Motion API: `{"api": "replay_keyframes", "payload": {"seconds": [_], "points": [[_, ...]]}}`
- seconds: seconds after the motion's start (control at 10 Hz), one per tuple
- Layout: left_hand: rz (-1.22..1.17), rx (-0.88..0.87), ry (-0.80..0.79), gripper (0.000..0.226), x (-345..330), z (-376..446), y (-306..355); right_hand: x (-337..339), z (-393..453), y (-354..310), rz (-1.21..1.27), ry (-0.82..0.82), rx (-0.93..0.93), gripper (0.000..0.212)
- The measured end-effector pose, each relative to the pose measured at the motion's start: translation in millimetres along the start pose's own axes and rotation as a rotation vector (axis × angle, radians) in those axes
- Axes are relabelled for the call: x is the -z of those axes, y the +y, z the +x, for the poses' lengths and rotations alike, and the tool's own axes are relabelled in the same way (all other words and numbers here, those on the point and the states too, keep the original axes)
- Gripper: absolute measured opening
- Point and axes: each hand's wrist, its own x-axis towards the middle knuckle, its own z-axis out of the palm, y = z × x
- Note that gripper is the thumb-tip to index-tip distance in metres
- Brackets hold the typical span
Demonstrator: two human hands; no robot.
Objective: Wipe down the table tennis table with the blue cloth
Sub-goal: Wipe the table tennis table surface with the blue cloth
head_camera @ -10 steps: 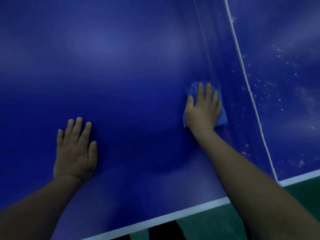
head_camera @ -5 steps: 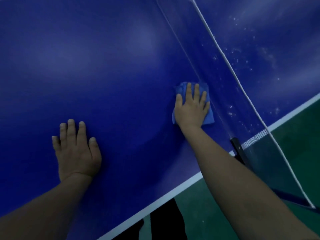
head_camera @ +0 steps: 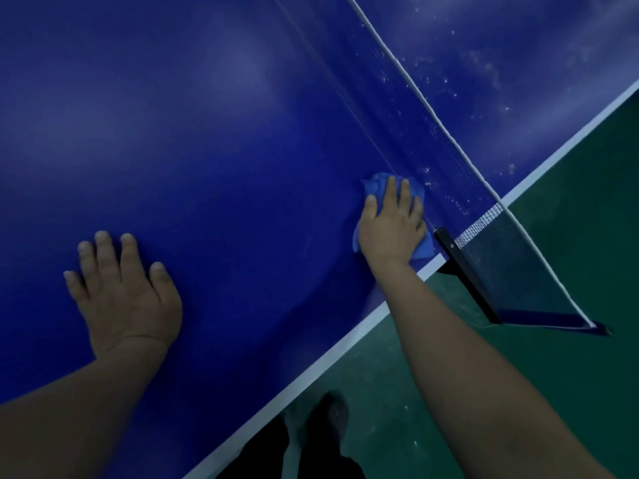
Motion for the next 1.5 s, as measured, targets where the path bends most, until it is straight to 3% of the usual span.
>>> {"api": "replay_keyframes", "payload": {"seconds": [0.1,0.3,0.5,0.6,0.7,0.8,0.9,1.0,1.1,1.2,1.3,1.4,1.5], "points": [[-0.005,-0.004,0.0,0.069,2,-1,2,0,-38,33,-0.026,0.037,-0.103,0.061],[-0.02,-0.015,0.016,0.06,2,1,4,3,0,6,-0.066,-0.006,0.094,0.06],[-0.016,-0.013,0.018,0.061,0,0,0,13,-20,64,-0.032,0.081,0.011,0.045],[-0.013,-0.013,0.013,0.06,0,1,1,27,-50,88,0.098,0.01,-0.024,0.041],[-0.008,-0.004,0.012,0.059,1,0,3,39,-74,99,0.211,0.061,-0.188,0.038],[-0.006,0.002,0.012,0.06,1,0,4,47,-72,84,0.143,0.181,0.035,0.04],[-0.001,-0.002,0.011,0.06,0,1,3,33,-35,64,0.033,0.113,0.217,0.044],[-0.007,0.003,0.012,0.06,0,0,2,18,-36,92,-0.128,0.059,0.206,0.05],[-0.007,0.003,0.01,0.06,0,1,2,29,-73,157,-0.139,0.007,0.044,0.032],[-0.012,-0.002,0.009,0.06,0,0,3,48,-77,166,0.006,0.063,-0.066,0.032],[-0.017,0.009,0.01,0.06,-1,1,3,39,-53,117,0.077,0.148,0.196,0.038],[-0.014,0.006,0.013,0.061,-1,1,2,24,-40,104,-0.003,0.082,0.281,0.039],[-0.014,0.004,-0.001,0.06,0,0,4,35,-67,139,-0.055,0.086,0.074,0.029]]}}
